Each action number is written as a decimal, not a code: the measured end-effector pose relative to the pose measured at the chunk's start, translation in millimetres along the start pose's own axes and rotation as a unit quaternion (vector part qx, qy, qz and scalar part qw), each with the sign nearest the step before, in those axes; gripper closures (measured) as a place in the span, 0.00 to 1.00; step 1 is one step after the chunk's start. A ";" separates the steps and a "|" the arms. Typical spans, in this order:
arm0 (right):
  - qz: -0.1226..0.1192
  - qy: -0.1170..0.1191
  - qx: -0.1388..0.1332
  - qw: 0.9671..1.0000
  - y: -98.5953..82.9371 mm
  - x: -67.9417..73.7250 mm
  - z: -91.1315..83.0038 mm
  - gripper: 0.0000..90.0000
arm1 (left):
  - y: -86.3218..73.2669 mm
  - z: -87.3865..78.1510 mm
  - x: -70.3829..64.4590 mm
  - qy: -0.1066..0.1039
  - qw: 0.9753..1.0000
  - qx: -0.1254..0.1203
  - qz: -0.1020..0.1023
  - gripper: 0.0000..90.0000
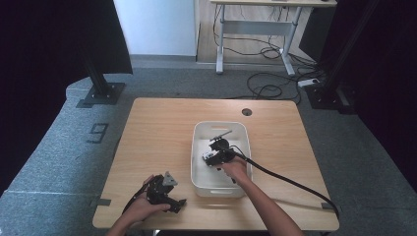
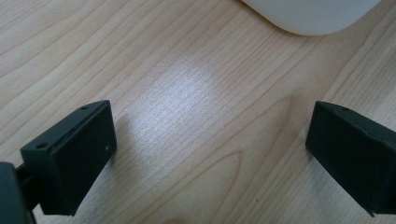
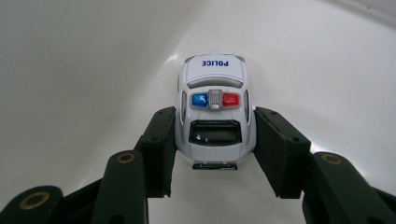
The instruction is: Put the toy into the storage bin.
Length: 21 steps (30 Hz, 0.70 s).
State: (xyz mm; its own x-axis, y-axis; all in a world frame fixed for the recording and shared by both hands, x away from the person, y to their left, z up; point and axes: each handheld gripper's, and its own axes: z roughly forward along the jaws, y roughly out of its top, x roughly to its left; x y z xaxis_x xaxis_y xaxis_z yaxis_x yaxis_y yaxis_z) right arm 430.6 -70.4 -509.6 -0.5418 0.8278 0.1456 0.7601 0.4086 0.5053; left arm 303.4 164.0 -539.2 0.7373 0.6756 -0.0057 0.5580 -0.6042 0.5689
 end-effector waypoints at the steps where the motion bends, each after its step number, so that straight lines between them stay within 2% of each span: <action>1: -0.008 -0.006 0.001 1.000 0.9 2.9 0.5 0.56 | 0.0 0.0 0.0 0.000 1.000 0.000 0.000 0.02; 2: -0.013 -0.008 0.002 1.000 2.0 7.2 1.0 0.56 | 0.0 0.0 0.0 0.000 1.000 0.000 0.000 0.02; 4: -0.015 0.014 -0.007 1.000 2.5 14.1 2.4 0.54 | 0.0 0.0 0.0 0.001 1.000 0.000 0.000 0.02; 5: -0.015 0.013 -0.004 1.000 3.0 17.2 3.2 0.53 | 0.0 -0.1 0.1 0.001 1.000 0.001 0.001 0.02; 6: -0.030 0.001 -0.002 1.000 3.1 21.5 3.9 0.51 | 0.0 -0.1 0.1 0.001 1.000 0.001 0.001 0.02; 8: -0.036 0.000 -0.005 0.999 3.2 24.6 3.6 0.49 | 0.0 -0.1 0.0 0.001 1.000 0.000 0.001 0.02; 13: -0.041 0.000 0.000 0.999 2.8 23.3 0.4 0.47 | 0.0 -0.1 -0.1 0.001 1.000 0.000 0.000 0.02; 21: -0.053 0.010 -0.015 0.998 2.5 23.0 -11.5 0.44 | 0.0 -0.2 -0.1 0.001 1.000 0.000 0.000 0.02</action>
State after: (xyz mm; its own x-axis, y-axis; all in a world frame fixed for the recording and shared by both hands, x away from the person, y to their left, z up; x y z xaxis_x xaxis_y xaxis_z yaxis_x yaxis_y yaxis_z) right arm 416.0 -54.8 -495.2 -0.6259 0.7725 0.1074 0.6871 0.4809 0.5446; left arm 303.3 164.0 -539.1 0.7365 0.6764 -0.0037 0.5582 -0.6046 0.5682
